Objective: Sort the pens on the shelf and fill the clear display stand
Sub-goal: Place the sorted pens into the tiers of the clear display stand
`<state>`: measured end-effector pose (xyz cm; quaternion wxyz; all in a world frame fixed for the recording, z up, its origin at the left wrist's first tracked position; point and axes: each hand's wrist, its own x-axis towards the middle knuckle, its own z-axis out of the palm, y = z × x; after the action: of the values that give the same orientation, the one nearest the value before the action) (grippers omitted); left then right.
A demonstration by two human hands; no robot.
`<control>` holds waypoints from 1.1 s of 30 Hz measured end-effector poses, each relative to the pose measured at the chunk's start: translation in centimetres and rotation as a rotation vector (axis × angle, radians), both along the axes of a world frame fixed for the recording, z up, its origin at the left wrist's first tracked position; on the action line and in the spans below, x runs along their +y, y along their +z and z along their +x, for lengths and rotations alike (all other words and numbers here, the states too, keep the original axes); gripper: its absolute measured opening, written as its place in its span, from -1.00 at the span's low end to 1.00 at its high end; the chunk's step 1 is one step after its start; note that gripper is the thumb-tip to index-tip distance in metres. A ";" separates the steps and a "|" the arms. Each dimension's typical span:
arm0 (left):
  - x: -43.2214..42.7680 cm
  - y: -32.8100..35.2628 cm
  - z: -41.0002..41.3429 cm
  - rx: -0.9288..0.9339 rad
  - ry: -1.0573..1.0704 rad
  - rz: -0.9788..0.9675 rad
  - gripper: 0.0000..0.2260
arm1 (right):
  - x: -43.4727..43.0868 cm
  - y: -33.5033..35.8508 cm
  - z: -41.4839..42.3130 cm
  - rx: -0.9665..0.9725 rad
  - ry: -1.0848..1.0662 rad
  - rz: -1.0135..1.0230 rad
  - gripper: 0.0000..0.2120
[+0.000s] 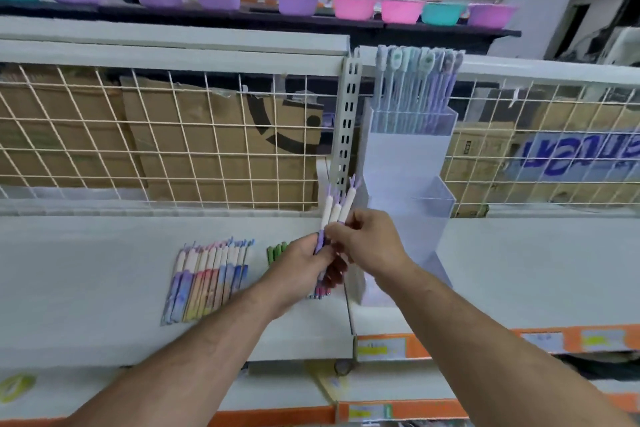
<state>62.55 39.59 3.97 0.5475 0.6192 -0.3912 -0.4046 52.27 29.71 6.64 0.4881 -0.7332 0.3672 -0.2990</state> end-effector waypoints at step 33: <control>-9.6 -3.9 -6.9 0.159 0.310 -0.079 -0.80 | -13.6 7.0 -0.5 0.207 0.110 -0.389 -0.83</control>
<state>55.65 29.98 0.10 0.6565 0.6162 -0.2619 -0.3475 51.79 16.06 13.59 0.3129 -0.8592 0.3103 -0.2601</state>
